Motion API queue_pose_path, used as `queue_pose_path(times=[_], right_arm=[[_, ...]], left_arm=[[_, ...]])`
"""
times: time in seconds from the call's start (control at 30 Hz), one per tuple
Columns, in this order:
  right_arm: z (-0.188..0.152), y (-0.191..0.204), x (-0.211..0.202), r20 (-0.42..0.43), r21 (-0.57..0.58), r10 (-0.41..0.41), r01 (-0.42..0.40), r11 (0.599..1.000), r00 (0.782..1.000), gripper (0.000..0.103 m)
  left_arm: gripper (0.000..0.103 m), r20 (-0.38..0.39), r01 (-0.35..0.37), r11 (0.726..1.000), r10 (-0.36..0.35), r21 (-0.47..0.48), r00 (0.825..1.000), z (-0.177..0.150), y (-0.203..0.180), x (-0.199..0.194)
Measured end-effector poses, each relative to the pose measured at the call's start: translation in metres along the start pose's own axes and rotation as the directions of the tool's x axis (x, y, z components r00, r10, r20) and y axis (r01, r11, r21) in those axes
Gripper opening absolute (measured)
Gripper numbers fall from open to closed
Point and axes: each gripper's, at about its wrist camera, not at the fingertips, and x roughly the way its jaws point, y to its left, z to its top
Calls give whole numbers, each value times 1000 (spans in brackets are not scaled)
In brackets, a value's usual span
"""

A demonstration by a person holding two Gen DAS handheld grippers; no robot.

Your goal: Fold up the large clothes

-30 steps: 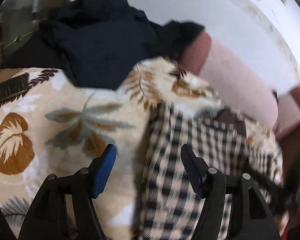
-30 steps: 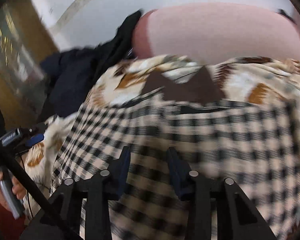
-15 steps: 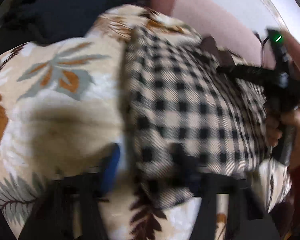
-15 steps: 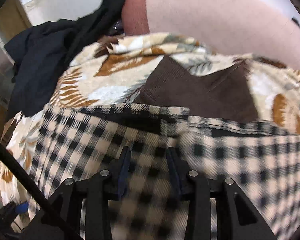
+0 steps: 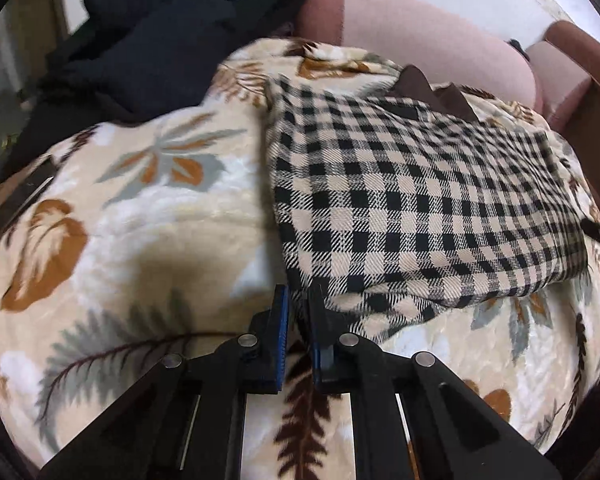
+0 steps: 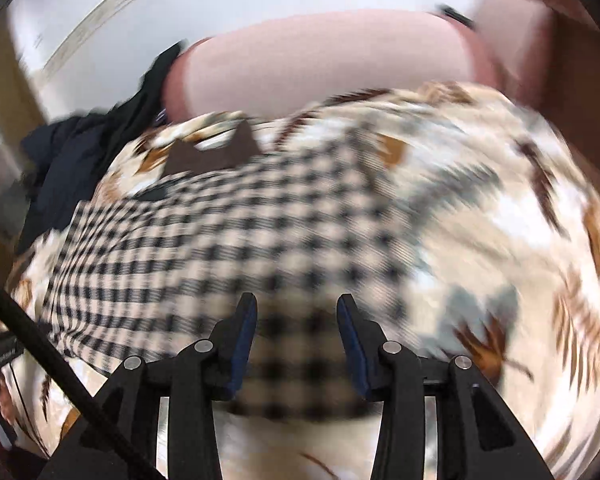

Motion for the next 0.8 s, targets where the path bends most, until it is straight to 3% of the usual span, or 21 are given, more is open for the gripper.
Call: queue_pose_path(times=[0.13,0.2,0.27,0.47,0.57,0.7,0.8], right_arm=[[-3,-21,-6,0,42,12,-12,999,1000,46],[-5,-19,-13,23,5,-7,7,1000,1000,46],[-7,-14,-15,30,-13,-10,10,1000,999,46],[-17,23,-5,30,-121,2,2,993,1000,46],[-21,38,12,4,-164,-1,2,987,1000,46],[-20,27,54,-117,-138,-101,85,987,988,46],[-14,13,56,-114,-89,-118,108,990,986,45]], left_arm=[[11,74,0,999,2,-36,997,-7,-5,-28],[21,104,25,999,-20,-43,994,-8,-14,-35],[38,114,38,998,-32,-47,993,-6,-25,-35],[41,78,65,998,-64,-5,995,4,-71,-3],[41,34,39,999,-39,0,999,8,-84,24],[41,-21,-2,1000,1,-27,1000,10,-80,52],[41,-23,10,999,-10,-33,1000,10,-76,56]])
